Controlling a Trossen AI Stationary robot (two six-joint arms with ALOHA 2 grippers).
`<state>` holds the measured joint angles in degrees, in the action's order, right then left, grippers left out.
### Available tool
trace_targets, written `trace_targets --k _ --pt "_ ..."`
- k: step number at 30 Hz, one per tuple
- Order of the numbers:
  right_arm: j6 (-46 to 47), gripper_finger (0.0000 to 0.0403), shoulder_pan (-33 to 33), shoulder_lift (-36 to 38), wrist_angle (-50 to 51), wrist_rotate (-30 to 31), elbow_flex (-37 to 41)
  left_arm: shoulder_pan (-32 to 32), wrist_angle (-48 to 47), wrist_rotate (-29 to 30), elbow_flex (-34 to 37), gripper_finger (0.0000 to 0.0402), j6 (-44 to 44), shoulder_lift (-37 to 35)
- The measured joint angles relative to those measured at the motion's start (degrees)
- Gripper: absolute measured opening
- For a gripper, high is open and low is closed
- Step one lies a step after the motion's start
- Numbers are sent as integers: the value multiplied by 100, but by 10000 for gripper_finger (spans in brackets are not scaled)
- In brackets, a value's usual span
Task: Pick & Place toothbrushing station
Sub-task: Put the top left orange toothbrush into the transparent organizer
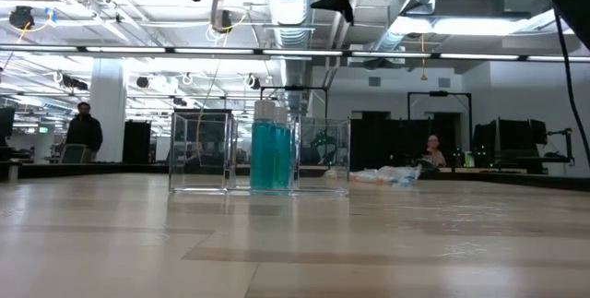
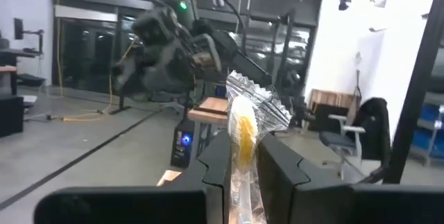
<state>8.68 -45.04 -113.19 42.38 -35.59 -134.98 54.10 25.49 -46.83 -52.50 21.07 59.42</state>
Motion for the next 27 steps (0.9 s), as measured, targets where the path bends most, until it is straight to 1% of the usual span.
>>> trace_targets --k 4,7,11,14,17,20,23,27 --pt "-300 180 0 121 64 -45 0 -951 10 1301 853 36 -123 -704" --pt "-444 178 37 201 52 -280 0 -1767 -5 2499 1405 36 -290 -1013" --pt "-536 178 159 206 68 -649 -4 -3022 0 3948 2029 36 -618 -1064" --pt "-619 177 225 275 62 -729 -4 -3806 73 4765 2356 36 -729 -1011" --pt "-676 174 238 381 49 -785 -4 -4494 324 5406 2607 36 -738 -979" --pt "-719 170 243 475 45 -762 -4 -5026 691 5869 2856 36 -882 -869" --pt "-721 167 302 538 4 -689 -4 -5238 1229 5953 3074 36 -882 -698" --pt "-642 163 398 553 -129 -642 -2 -5530 1681 5982 3208 36 -1037 -444"
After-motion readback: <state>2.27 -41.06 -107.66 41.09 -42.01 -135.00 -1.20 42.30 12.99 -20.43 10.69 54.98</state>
